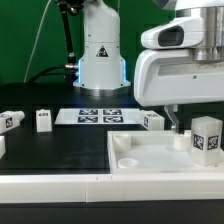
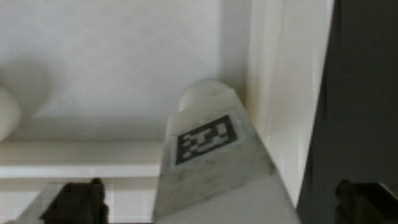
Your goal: Assemble one leg
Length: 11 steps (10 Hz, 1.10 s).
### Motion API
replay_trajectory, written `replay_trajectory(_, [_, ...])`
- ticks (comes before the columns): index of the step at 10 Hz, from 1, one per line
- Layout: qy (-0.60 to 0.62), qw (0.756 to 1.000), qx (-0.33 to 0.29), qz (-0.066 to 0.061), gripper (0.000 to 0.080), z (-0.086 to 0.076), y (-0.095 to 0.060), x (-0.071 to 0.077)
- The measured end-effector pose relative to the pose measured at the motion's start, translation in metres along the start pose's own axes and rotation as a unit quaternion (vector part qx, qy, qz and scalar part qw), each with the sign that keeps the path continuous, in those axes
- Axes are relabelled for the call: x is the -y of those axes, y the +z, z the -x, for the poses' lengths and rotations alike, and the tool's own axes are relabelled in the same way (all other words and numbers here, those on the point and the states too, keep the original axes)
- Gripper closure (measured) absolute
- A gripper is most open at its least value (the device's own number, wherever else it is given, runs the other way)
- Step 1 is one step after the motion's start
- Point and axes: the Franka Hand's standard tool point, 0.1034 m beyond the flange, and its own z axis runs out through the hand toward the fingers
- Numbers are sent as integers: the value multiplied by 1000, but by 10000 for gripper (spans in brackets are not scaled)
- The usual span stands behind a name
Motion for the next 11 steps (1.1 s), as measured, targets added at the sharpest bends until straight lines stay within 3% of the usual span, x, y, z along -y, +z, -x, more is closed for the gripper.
replay_trajectory(2, [-65, 998, -3, 1, 150, -1, 0, -2])
replay_trajectory(4, [-64, 998, -3, 1, 398, -1, 0, -1])
replay_trajectory(5, [-58, 998, -3, 0, 398, -1, 0, -1])
replay_trajectory(6, [-43, 999, -3, 0, 509, -1, 0, -1])
replay_trajectory(8, [-22, 1000, -3, -2, 509, -1, 0, -1])
replay_trajectory(11, [215, 977, -11, -12, 509, 1, 2, 0])
